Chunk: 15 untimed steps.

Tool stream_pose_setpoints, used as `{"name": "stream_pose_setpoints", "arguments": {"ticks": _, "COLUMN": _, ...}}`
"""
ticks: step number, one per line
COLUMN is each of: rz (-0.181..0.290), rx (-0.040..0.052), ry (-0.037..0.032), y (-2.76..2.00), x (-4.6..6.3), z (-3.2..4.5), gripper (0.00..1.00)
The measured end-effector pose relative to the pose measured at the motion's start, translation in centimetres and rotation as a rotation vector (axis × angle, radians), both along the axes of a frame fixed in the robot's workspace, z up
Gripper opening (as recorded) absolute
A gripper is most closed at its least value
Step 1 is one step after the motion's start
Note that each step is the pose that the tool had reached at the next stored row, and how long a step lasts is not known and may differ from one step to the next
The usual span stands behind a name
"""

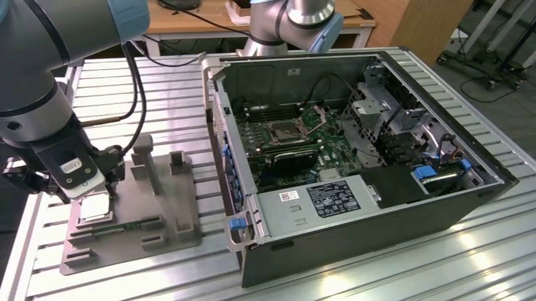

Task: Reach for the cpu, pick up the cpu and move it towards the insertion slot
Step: 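Pick up the cpu and move it towards the insertion slot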

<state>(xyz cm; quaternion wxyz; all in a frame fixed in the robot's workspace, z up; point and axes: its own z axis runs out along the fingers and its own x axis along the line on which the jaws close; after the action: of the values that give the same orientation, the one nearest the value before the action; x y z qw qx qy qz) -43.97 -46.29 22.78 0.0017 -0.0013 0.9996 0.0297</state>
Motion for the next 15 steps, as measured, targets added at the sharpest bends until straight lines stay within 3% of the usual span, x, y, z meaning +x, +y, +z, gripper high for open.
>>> {"name": "stream_pose_setpoints", "arguments": {"ticks": 5, "rz": -0.005, "rx": 0.0, "ry": 0.0, "y": 0.02, "x": -0.6, "z": -0.32, "gripper": 0.72}}
{"name": "stream_pose_setpoints", "arguments": {"ticks": 15, "rz": -0.029, "rx": -0.0002, "ry": 0.0001, "y": 0.19, "x": -0.7, "z": -2.06, "gripper": 0.72}}
